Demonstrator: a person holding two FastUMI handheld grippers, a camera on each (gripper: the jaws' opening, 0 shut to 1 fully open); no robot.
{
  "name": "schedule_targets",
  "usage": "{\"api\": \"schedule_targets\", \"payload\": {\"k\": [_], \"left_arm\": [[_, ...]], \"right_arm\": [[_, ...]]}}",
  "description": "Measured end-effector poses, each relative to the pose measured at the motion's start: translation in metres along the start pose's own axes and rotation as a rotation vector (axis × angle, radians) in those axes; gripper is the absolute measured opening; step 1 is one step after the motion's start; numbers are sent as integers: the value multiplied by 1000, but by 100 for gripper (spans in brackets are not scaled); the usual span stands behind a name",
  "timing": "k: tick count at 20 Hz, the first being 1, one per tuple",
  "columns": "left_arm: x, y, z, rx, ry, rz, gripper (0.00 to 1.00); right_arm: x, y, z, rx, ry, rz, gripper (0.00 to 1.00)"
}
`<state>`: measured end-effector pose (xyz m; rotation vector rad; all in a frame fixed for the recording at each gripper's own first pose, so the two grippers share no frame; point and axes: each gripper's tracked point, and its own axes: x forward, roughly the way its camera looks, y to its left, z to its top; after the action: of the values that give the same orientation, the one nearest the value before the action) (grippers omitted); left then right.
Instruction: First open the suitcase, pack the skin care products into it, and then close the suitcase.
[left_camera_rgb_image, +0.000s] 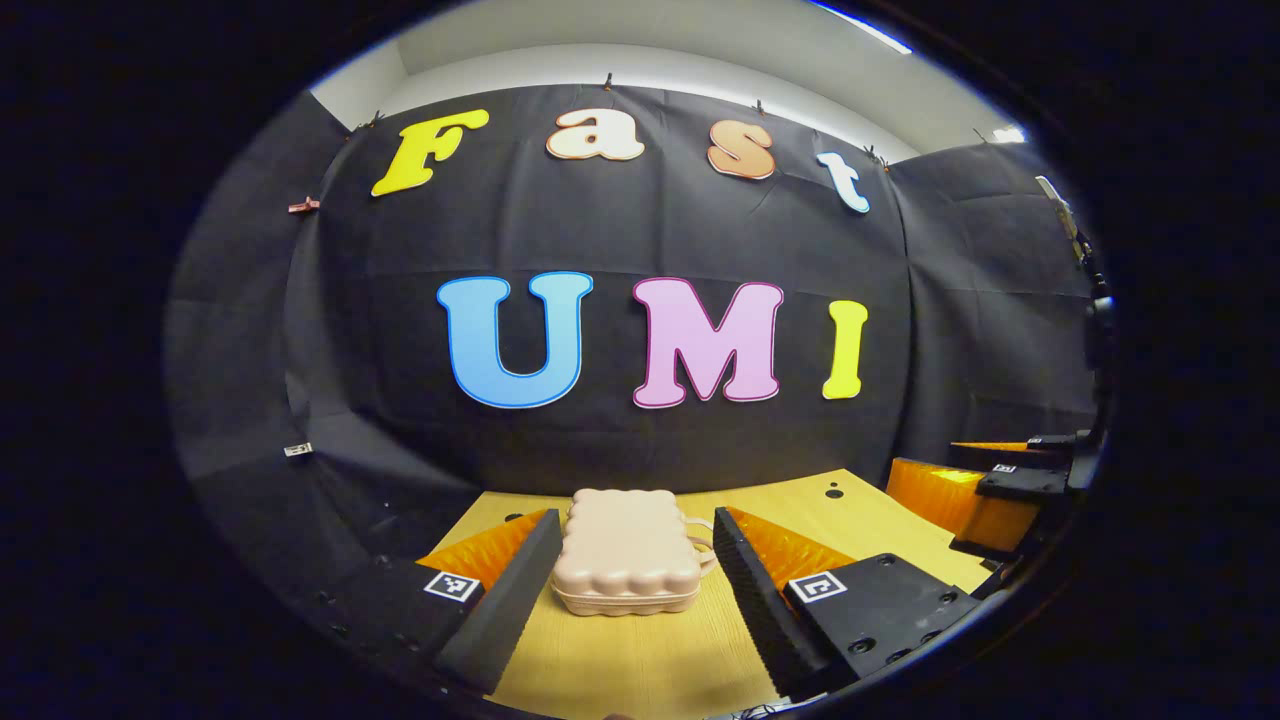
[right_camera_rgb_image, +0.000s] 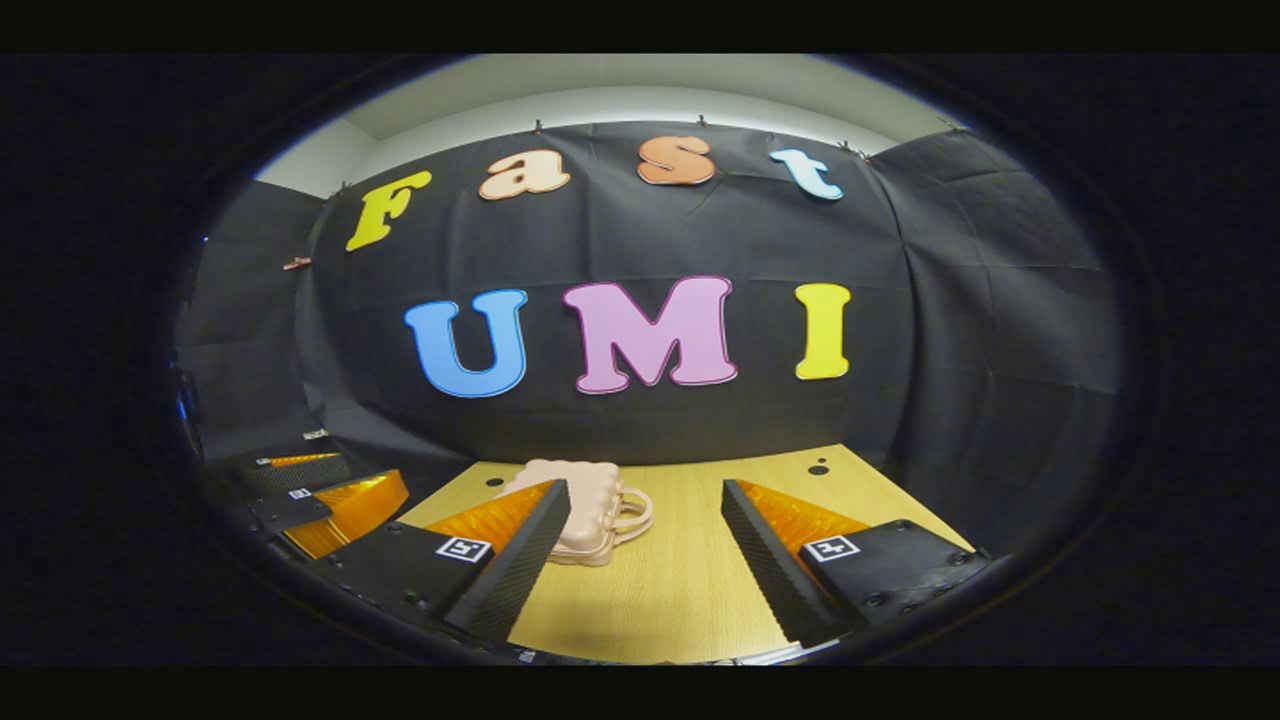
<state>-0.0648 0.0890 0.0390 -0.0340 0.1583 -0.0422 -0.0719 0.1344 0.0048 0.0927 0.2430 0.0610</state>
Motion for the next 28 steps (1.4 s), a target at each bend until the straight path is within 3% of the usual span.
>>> {"api": "schedule_targets", "payload": {"k": [4, 14, 28], "left_arm": [[6, 0, 3, -31, -4, 12, 96], [21, 0, 24, -53, -61, 100, 96], [15, -5, 8, -77, -21, 57, 96]], "right_arm": [[10, -8, 16, 7, -27, 0, 97], [32, -14, 37, -46, -65, 89, 98], [20, -16, 24, -47, -33, 67, 98]]}}
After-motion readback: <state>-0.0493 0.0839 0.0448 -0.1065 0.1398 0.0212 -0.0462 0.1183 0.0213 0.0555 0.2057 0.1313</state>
